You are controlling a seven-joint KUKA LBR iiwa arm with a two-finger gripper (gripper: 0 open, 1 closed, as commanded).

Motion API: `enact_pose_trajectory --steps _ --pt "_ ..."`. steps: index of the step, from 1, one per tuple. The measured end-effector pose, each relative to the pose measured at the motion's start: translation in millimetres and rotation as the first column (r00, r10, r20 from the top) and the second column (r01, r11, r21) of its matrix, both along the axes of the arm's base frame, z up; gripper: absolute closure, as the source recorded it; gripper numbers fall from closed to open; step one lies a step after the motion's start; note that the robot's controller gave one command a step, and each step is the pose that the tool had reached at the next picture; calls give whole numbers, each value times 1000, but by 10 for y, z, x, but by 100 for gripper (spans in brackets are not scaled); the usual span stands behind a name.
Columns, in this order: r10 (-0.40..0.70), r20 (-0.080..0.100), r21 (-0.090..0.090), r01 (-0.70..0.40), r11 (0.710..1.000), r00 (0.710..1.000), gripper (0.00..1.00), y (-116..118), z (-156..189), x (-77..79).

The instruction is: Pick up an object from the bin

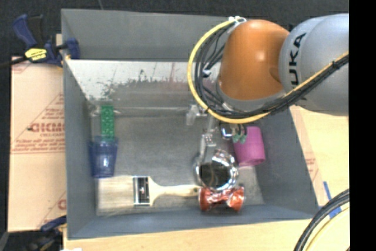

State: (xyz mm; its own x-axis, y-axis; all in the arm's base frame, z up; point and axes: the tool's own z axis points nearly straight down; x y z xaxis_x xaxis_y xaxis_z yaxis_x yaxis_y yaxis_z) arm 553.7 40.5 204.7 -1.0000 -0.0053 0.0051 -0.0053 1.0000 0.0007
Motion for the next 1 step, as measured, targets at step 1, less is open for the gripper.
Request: enact_pose_trajectory --steps 1 --pt "-1 8 1 1 1000 1000 0 0 47 16"
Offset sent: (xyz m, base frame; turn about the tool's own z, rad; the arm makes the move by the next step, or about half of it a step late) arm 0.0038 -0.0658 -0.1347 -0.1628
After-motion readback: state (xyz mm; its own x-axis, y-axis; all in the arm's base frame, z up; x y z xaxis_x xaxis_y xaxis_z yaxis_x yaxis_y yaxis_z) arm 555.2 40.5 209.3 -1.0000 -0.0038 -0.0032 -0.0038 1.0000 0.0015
